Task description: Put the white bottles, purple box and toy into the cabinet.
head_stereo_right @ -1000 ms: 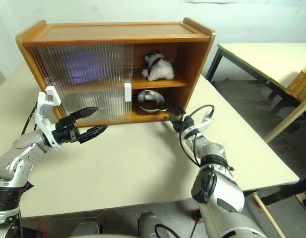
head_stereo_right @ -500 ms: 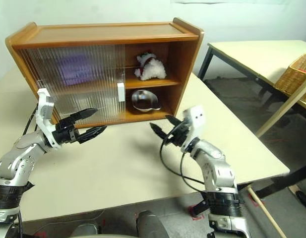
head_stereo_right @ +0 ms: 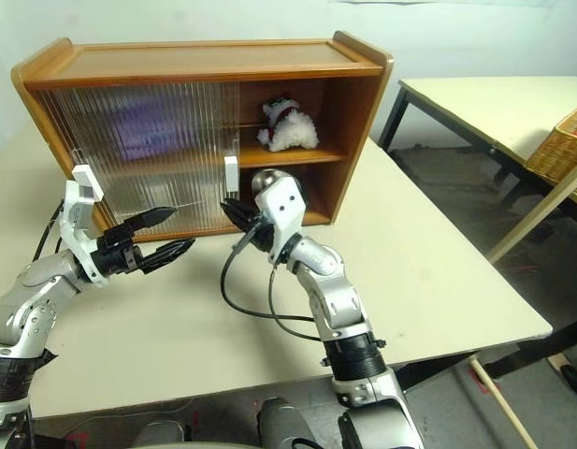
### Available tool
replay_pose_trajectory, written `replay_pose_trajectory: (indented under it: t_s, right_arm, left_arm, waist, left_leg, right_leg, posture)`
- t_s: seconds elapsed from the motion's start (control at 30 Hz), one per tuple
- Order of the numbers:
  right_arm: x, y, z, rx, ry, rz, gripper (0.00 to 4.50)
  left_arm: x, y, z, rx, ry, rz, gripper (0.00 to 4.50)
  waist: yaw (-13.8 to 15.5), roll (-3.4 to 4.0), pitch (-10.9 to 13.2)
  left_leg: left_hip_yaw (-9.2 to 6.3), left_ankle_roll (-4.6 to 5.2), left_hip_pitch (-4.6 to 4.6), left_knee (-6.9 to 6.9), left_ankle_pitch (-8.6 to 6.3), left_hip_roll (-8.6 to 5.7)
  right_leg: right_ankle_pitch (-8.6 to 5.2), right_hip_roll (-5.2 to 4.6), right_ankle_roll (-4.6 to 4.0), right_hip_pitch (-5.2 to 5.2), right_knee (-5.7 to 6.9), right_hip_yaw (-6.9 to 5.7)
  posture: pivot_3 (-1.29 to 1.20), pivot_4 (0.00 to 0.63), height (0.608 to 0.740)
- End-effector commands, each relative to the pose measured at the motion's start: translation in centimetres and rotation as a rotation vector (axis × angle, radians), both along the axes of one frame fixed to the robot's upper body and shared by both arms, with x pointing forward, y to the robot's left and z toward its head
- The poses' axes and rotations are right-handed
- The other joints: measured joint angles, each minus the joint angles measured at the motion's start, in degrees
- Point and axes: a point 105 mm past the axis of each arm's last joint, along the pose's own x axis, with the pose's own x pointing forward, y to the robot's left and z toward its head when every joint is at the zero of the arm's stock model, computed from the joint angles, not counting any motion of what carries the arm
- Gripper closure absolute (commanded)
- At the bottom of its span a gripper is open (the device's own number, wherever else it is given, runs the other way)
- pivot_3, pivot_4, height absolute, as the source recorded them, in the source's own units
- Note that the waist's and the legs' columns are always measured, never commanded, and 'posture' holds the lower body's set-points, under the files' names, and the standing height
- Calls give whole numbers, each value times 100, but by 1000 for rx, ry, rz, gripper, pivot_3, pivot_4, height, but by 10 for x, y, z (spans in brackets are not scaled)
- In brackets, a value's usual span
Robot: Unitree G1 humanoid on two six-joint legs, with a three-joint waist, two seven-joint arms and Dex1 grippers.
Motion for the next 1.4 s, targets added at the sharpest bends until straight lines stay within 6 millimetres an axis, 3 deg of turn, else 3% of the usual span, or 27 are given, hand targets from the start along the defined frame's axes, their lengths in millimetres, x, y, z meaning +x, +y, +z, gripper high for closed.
replay_pose_trajectory:
  t_s: [0.03, 0.23, 0.37, 0.53, 0.93, 1.4]
  right_arm:
    - [6, 16, 4, 12, -9, 22, 4483]
    - [22, 30, 8, 25, -30, -1, 4483]
    - [48, 35, 13, 26, -35, -150, 4483]
    - [58, 31, 12, 29, -38, -264, 4483]
    - [44, 11, 14, 19, -80, -310, 4483]
    - [54, -25, 7, -7, -50, -488, 4483]
  left_arm:
    - [-3, 4, 2, 19, -11, 21, 0]
    - [-5, 6, 2, 22, -11, 34, 0]
    - [-5, 8, 2, 27, -12, 40, 0]
    - [-5, 8, 1, 29, -12, 41, 0]
    - [-3, 5, -1, 22, -8, 29, 0]
    - [-2, 1, -2, 17, -8, 9, 0]
  waist:
    - [35, 0, 0]
    - [80, 0, 0]
    - [98, 2, 2]
    - [107, 3, 2]
    - [150, -3, 1]
    - [123, -4, 1]
  left_leg:
    - [0, -7, 0, -1, 0, 0]
    - [-1, -20, 1, -6, 0, 5]
    - [-6, -28, 0, -11, 3, 9]
    - [-12, -35, -1, -40, 7, 15]
    - [-11, -132, -5, -47, 49, 14]
    - [-12, -132, -8, -57, 50, 16]
  right_leg:
    - [-1, 0, -1, -1, 0, 0]
    - [4, 0, -13, -9, 1, 0]
    - [11, 0, -27, -19, 2, 1]
    - [15, 1, -33, -36, 3, 1]
    - [40, 1, -54, -35, 4, 1]
    - [39, 1, -47, -42, 0, 1]
  posture:
    - [-60, 0, 740]
    - [-45, 0, 740]
    - [-41, 0, 740]
    - [-40, 0, 740]
    - [-66, 0, 740]
    - [-84, 0, 740]
